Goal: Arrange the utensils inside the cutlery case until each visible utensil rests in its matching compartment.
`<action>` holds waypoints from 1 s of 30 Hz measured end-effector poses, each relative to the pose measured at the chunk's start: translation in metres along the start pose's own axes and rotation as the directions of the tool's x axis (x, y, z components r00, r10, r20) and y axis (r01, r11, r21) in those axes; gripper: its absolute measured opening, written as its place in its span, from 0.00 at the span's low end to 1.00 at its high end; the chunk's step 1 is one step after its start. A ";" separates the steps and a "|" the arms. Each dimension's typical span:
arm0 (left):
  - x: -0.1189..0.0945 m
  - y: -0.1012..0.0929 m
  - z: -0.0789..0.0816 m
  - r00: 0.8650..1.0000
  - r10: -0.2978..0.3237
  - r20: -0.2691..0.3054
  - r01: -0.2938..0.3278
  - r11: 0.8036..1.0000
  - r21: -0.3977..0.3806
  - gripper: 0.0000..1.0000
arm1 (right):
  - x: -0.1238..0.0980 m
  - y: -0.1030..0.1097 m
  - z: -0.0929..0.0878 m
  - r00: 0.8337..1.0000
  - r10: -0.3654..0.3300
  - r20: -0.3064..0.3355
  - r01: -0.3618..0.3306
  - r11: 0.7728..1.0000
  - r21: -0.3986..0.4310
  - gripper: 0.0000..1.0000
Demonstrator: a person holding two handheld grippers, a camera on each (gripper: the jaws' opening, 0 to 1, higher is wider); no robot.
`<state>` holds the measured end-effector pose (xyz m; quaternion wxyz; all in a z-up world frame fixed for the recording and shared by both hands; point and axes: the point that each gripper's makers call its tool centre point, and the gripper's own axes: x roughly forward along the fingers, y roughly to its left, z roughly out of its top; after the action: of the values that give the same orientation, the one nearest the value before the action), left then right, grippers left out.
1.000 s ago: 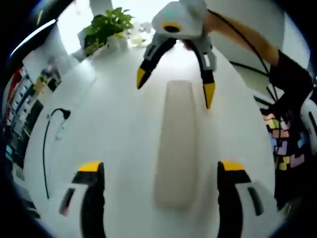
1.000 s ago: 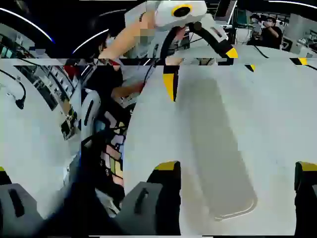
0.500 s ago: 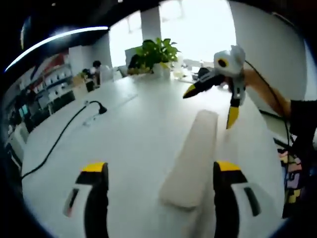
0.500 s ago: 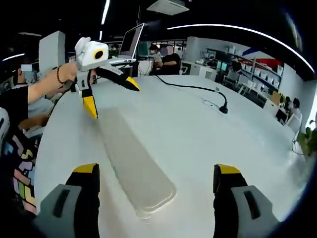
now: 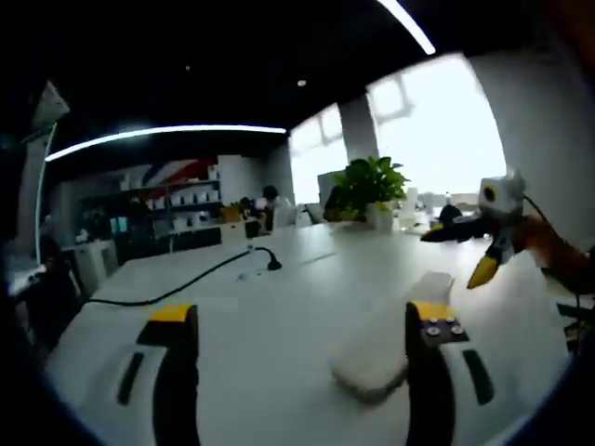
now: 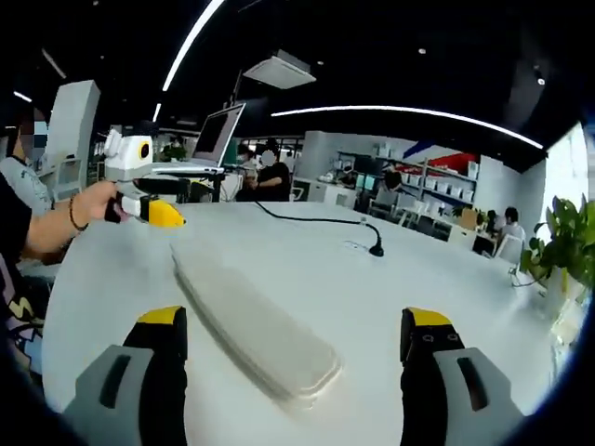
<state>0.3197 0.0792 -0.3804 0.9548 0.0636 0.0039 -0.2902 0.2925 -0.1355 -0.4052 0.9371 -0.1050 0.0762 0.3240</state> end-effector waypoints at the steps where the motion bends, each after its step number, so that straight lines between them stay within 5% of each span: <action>1: -0.005 0.002 -0.001 1.000 0.026 0.000 -0.026 1.000 -0.015 0.98 | -0.001 -0.001 0.001 1.000 -0.013 0.010 0.013 1.000 -0.004 0.99; 4: -0.017 0.014 0.010 0.992 0.117 0.055 -0.115 0.992 -0.043 0.98 | -0.007 -0.007 0.007 0.996 -0.072 0.050 0.073 0.997 -0.014 0.99; 6: -0.020 0.016 0.015 0.992 0.121 0.025 -0.122 0.992 0.041 0.97 | -0.013 -0.011 0.012 0.990 -0.113 0.085 0.114 0.993 -0.009 0.99; 10: -0.031 0.017 0.044 0.981 0.160 0.107 -0.163 0.986 0.026 0.95 | -0.028 -0.020 0.021 0.977 -0.182 0.112 0.181 0.983 0.019 0.99; 15: -0.041 0.014 0.056 0.979 0.160 0.125 -0.154 0.987 -0.054 0.92 | -0.059 -0.040 0.045 0.925 -0.323 0.199 0.330 0.944 -0.003 0.99; 18: -0.049 0.020 0.058 0.974 0.191 0.118 -0.177 0.977 -0.120 0.92 | -0.080 -0.062 0.045 0.869 -0.452 0.203 0.434 0.892 0.129 0.99; 25: -0.069 0.027 0.067 0.972 0.214 0.098 -0.196 0.967 -0.163 0.91 | -0.127 -0.077 0.069 0.817 -0.517 0.257 0.500 0.856 0.133 0.99; 30: -0.084 0.032 0.069 0.971 0.233 0.060 -0.212 0.947 -0.241 0.95 | -0.176 -0.096 0.083 0.705 -0.654 0.274 0.675 0.738 0.023 0.99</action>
<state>0.2659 0.1435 -0.3042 0.9815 -0.0618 -0.0113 -0.1808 0.2214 -0.2929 -0.2735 0.9872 -0.1180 -0.1052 -0.0214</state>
